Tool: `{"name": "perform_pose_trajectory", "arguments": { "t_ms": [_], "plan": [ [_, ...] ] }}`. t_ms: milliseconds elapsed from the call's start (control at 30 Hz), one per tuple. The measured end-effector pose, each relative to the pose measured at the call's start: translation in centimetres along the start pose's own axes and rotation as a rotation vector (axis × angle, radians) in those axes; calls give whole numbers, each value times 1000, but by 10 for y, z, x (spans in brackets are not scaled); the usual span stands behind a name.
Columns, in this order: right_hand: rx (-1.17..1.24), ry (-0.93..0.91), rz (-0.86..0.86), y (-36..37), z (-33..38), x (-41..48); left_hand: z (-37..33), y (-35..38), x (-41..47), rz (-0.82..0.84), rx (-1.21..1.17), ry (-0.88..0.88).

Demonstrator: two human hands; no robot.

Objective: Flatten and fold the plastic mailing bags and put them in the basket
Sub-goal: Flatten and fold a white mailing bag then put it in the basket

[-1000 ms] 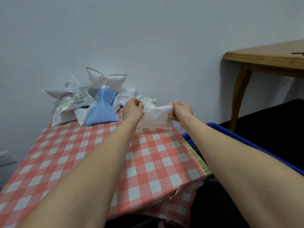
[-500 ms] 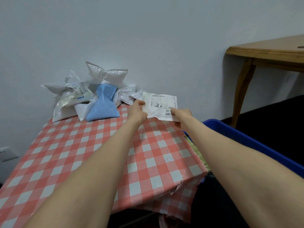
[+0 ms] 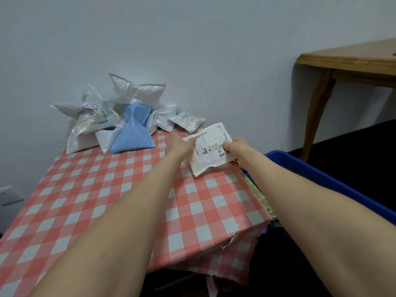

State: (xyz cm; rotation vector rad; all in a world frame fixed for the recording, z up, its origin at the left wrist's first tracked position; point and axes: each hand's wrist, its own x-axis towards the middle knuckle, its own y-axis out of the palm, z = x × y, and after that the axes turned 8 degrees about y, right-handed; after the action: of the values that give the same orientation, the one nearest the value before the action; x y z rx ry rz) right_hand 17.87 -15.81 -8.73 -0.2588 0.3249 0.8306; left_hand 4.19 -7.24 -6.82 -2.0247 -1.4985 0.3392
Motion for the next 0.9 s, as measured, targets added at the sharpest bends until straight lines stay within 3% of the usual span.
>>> {"name": "perform_pose_trajectory", "arguments": {
  "t_ms": [67,267,367,533,667,767,900],
  "plan": [
    [13,6,1,-1,-1,1,-1,-1,2,-25,29,-43],
    [43,124,17,0,-5,1,6,5,-10,253,-96,-194],
    [41,118,9,-1,-7,0,9,3,-2,188,-126,-151],
    [-17,-128,-104,-6,-3,9,1,-9,5,199,-47,-52],
    [-163,-92,6,1,-1,11,0,-7,11,169,-95,-33],
    [-169,-40,-32,5,-9,16,9,-1,14,54,-91,-38],
    [-203,-28,-105,13,-17,18,30,9,9,79,-66,-80]
  ]
}}
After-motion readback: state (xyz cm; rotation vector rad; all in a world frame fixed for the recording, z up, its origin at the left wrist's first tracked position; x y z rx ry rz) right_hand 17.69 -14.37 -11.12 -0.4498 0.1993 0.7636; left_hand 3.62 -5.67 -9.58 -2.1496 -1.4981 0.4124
